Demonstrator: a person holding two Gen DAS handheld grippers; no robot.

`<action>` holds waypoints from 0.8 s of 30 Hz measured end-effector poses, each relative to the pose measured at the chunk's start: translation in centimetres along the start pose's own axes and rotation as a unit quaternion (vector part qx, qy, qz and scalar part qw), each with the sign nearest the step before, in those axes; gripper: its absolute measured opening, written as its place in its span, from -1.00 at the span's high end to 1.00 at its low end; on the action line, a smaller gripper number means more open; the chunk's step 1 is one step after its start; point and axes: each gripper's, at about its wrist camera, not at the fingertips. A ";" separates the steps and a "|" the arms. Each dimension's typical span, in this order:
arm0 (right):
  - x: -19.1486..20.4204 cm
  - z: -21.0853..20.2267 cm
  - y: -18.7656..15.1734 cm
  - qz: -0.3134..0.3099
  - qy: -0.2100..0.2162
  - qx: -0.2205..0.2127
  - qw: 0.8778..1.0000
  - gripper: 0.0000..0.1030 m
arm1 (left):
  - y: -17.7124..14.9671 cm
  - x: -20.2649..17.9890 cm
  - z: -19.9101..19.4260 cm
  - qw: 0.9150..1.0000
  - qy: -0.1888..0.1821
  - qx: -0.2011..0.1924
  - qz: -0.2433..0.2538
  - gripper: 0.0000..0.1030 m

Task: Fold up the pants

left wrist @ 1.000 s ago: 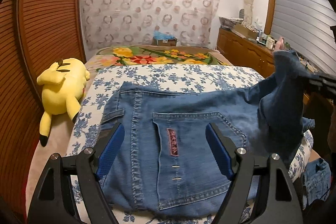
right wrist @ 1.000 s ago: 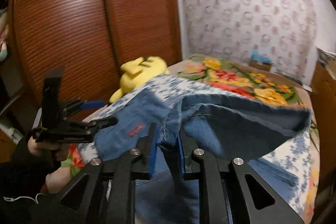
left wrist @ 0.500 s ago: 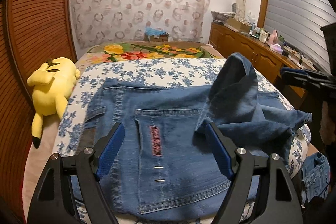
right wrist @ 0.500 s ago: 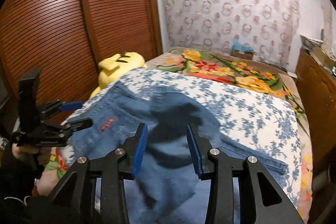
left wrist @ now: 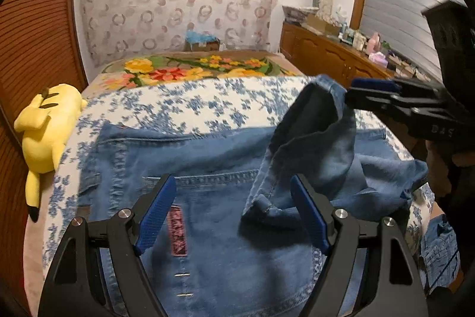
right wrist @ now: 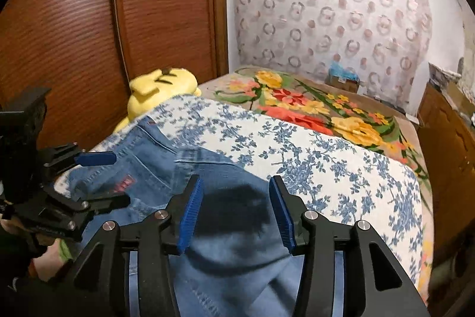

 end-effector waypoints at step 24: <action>-1.8 2.4 -0.3 0.040 0.038 0.024 0.998 0.89 | -4.1 -0.3 2.7 0.996 -0.033 0.079 -0.031 0.46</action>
Point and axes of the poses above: each gripper's, at about its wrist camera, not at the fingertips, and z roughly the way its jaws point, x to its left, y to its top, and after that the axes turned 14 degrees about -z, right-handed
